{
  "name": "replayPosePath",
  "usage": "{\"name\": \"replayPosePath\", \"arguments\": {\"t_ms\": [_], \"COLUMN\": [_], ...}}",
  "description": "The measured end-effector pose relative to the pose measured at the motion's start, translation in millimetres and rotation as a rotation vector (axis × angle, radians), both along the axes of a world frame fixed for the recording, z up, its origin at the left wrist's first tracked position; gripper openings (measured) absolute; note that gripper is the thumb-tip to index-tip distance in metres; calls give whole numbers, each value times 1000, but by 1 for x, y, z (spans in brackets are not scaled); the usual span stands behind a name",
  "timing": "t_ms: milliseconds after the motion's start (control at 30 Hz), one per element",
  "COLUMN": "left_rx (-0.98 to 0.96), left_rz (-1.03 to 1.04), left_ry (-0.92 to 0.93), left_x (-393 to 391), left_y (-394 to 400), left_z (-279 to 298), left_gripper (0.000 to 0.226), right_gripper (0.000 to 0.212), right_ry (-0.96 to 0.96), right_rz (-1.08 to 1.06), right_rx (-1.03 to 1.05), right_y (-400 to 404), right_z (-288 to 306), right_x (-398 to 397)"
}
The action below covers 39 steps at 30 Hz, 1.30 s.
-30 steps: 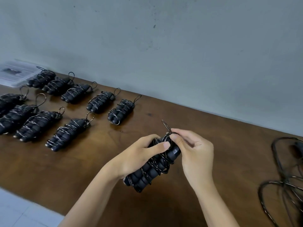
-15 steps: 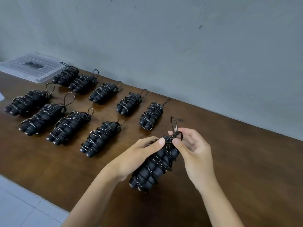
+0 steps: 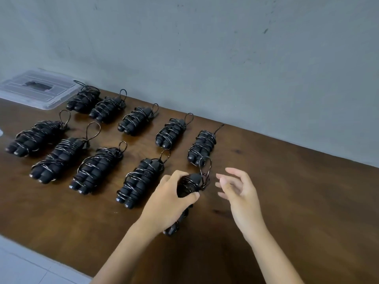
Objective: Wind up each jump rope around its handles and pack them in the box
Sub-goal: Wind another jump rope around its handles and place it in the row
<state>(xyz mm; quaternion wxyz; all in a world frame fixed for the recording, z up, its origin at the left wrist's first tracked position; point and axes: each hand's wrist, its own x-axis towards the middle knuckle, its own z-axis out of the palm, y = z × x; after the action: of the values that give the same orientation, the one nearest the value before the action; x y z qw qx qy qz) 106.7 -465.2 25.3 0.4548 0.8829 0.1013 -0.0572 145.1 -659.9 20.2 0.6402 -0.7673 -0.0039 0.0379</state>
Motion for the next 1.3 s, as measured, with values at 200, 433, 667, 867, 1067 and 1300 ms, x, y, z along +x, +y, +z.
{"name": "replayPosePath", "arguments": {"t_ms": [200,433,667,867,1067,1300], "left_rx": [525,609,688,626,464,304], "left_rz": [99,121,117,105,-18,-211], "left_ry": [-91,-61,-49,-257,-416,-434], "left_x": [-2,-5,-6,6,21,33], "left_y": [-12,-26,-32,-44,-78,-148], "left_z": [-25,-42,-37,-23,-14,-2], "left_gripper": [67,73,83,55,29,22], "right_gripper": [24,23,22,29,28,27], "right_ry": [35,44,68,69,49,-7], "right_rz": [-42,-50,-44,-86,-180,-299], "right_rx": [-41,-61,-93,-139,-157,-259], "right_y": [6,10,6,-19,-60,-134], "right_z": [-11,-14,-17,-16,-10,-2], "right_x": [-8,-14,-21,-25,-30,-43]}}
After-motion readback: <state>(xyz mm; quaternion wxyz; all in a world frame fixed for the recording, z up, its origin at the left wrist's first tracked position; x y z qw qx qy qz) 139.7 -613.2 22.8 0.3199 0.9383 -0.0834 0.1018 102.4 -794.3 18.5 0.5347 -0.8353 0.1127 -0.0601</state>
